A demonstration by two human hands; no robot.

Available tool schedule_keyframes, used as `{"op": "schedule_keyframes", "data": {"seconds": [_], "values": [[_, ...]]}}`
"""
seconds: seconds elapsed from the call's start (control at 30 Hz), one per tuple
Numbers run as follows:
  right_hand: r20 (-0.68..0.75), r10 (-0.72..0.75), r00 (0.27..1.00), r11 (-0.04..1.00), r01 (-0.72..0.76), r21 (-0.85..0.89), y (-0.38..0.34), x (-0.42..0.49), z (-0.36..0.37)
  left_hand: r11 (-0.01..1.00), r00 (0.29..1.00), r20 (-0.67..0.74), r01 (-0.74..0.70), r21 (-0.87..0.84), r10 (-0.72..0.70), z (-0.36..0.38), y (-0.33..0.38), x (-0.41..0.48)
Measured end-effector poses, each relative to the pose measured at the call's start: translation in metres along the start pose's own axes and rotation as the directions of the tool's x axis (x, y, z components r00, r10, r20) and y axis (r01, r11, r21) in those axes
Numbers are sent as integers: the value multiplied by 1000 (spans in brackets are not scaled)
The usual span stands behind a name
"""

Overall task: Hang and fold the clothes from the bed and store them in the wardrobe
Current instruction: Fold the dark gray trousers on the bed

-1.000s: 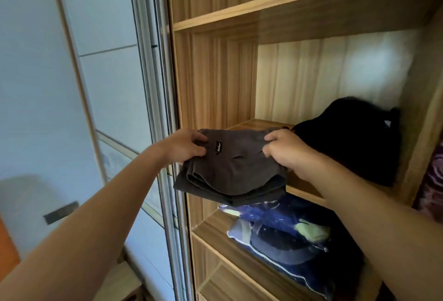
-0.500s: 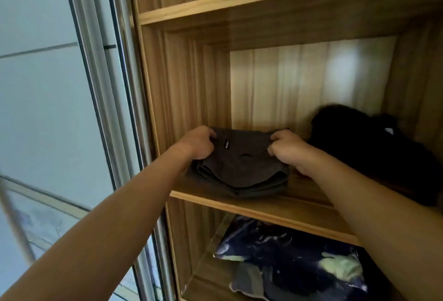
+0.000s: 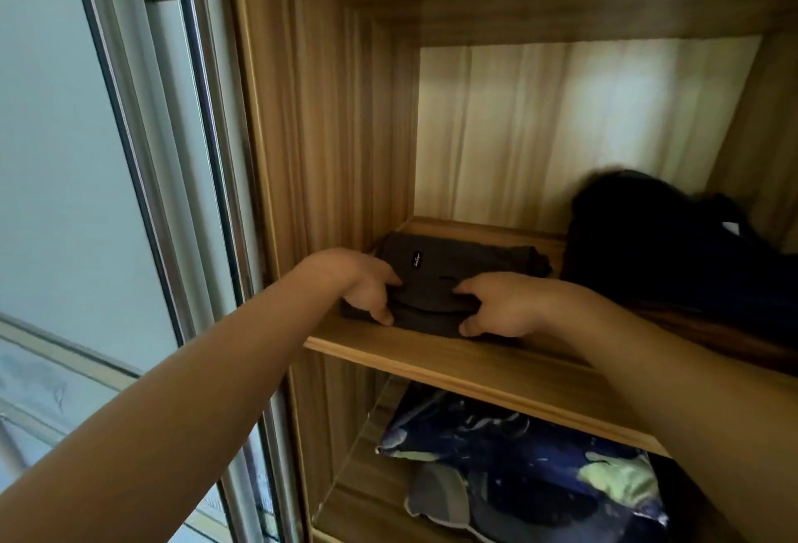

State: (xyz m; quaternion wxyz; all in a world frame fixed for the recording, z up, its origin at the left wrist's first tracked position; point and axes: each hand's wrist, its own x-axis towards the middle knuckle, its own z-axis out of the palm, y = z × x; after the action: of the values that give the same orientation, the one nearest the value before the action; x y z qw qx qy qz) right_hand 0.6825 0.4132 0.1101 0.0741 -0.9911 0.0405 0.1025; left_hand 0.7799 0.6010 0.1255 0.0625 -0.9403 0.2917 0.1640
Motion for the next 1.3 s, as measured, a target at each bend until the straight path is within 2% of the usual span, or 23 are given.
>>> {"op": "schedule_keyframes", "data": {"seconds": [0.2,0.33,0.77,0.93,1.1,1.3], "values": [[-40,21,999,999,-19,31,12,41,0,989,993,-111,49,139,-34,1,11,43],[-62,56,997,997,-52,55,24,74,1,989,988,-144,77,124,-59,0,7,76],[-173,110,979,994,-106,29,53,133,4,997,992,-112,57,53,-51,-19,-6,139],[-226,47,973,998,-54,-27,49,111,6,995,976,-200,93,40,-84,-12,-1,114],[-234,22,972,1000,-20,13,49,51,5,1000,980,-198,8,-2,-8,-11,4,47],[-174,-1,985,999,-7,-44,48,-43,-2,999,975,-220,-34,-9,32,9,35,-41]]}}
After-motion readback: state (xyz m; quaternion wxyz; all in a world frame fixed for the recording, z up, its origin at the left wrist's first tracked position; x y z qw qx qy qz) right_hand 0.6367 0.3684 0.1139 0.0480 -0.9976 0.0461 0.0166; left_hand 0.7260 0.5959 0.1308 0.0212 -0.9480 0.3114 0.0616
